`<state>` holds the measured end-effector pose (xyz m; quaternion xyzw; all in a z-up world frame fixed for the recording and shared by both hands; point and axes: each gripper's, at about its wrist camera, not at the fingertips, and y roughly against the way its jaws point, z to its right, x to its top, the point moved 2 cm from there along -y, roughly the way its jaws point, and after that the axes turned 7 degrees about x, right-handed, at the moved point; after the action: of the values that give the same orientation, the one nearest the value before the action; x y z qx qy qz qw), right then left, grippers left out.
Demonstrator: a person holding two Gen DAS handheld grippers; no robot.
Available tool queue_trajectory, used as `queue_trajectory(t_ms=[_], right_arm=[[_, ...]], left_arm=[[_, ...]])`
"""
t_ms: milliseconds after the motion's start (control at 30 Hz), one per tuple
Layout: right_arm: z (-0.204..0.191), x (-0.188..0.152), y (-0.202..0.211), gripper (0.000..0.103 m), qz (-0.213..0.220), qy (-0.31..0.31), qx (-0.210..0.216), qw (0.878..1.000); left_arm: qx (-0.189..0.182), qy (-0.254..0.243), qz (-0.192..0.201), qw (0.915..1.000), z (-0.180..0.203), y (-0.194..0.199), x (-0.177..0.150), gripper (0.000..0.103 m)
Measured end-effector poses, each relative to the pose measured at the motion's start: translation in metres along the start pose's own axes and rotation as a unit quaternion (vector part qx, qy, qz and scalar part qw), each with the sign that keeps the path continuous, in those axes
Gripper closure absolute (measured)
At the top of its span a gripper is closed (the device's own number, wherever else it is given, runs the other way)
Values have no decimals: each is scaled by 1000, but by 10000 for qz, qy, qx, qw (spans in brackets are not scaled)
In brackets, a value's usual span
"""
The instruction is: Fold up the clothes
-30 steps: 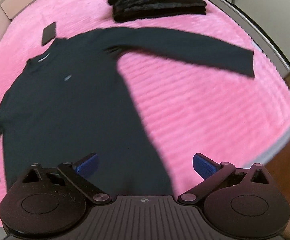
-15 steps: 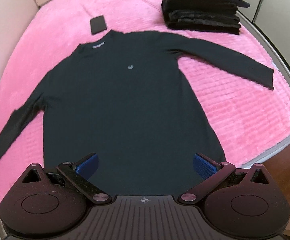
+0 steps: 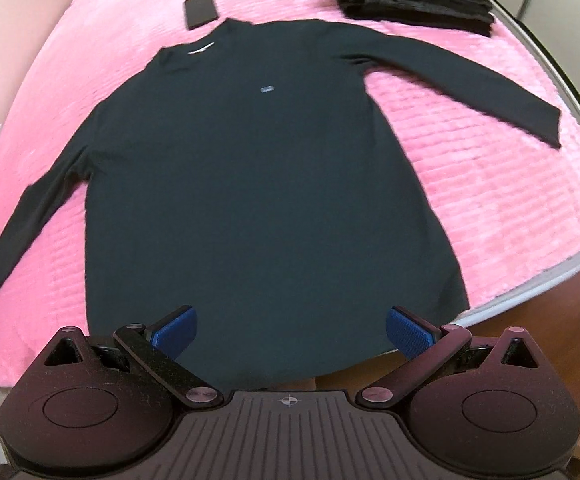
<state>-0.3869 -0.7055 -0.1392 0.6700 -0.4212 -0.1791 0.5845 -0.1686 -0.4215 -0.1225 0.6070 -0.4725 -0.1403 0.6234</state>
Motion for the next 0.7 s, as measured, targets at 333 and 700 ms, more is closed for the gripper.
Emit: queue_trajectory(t_ms=[333, 700], right_arm=[[-40, -12, 16, 0, 389, 73, -192, 9990], [-116, -33, 10, 0, 593, -207, -371, 9973]], left_arm=[[-66, -386, 288, 9988, 3, 5, 13, 13], [-365, -1018, 649, 9920, -57, 0, 10, 13]])
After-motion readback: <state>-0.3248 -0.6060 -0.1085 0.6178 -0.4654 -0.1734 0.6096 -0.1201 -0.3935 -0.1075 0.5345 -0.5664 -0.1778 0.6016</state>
